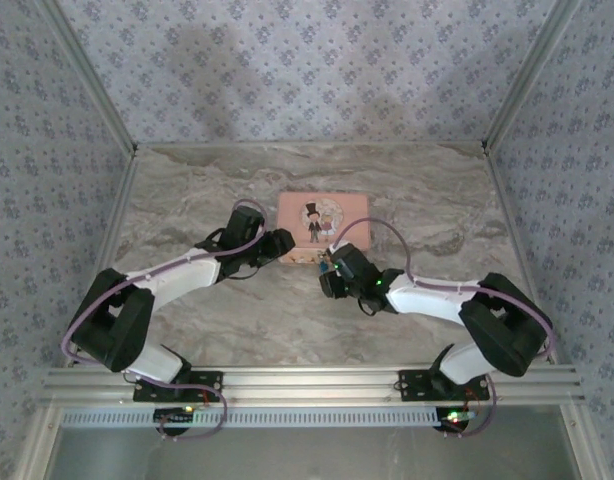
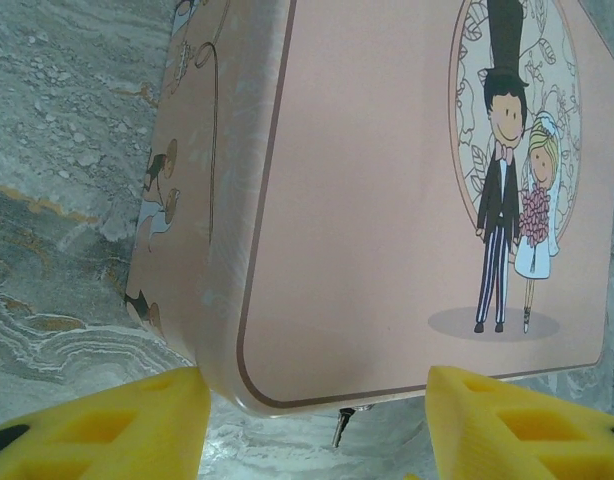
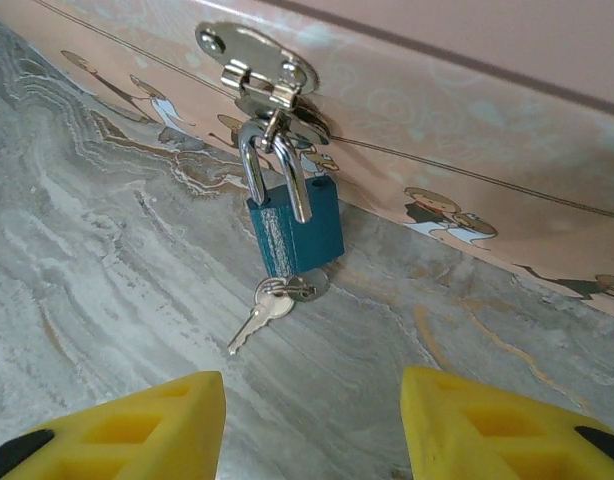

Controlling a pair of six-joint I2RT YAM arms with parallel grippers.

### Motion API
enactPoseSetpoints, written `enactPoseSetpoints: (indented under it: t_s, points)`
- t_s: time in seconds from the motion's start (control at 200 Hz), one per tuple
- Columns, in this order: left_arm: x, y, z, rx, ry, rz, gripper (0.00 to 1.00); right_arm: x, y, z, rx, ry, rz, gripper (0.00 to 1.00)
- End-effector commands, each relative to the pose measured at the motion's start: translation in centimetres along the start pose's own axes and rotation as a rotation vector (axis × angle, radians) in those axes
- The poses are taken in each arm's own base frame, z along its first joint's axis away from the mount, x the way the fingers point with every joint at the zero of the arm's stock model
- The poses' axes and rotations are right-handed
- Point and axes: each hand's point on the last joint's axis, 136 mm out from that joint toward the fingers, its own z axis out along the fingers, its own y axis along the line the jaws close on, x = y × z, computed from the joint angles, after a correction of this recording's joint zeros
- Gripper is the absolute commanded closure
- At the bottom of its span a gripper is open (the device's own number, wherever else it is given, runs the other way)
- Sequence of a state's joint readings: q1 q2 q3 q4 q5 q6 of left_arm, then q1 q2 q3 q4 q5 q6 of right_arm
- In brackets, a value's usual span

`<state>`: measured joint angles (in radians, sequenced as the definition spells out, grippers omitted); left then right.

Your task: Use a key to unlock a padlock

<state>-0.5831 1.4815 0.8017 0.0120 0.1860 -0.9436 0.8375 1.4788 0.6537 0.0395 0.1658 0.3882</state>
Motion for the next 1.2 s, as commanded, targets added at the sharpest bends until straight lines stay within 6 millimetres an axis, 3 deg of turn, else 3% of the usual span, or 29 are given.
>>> enactPoseSetpoints:
  t_s: [0.0,0.4,0.625,0.785,0.859,1.094,1.199]
  points:
    - [-1.4,-1.5,-0.5,0.045,-0.046,0.011,0.42,-1.8,0.0,0.6,0.067,-0.075,0.029,0.48]
    - [-1.1,-1.1,-0.8,0.037,-0.043,0.002,0.42,-1.8,-0.2,3.1,0.15,-0.083,0.035,0.5]
    - [-1.2,-0.7,-0.9,0.033,-0.043,-0.005,0.42,-1.5,0.3,4.3,0.172,-0.07,0.014,0.55]
    - [-1.1,-0.5,-1.0,0.033,-0.043,-0.008,0.42,-0.6,0.3,4.8,0.171,-0.048,0.011,0.69]
    - [-1.2,-0.4,-1.0,0.033,-0.044,-0.011,0.42,-0.1,0.3,4.7,0.174,-0.035,0.001,0.71]
    - [-1.4,0.1,-1.1,0.031,-0.045,-0.016,0.43,1.1,0.5,3.9,0.137,-0.008,-0.061,0.93]
    - [-1.5,0.3,-1.2,0.028,-0.05,-0.015,0.43,1.0,1.0,3.2,0.102,-0.002,-0.112,0.98]
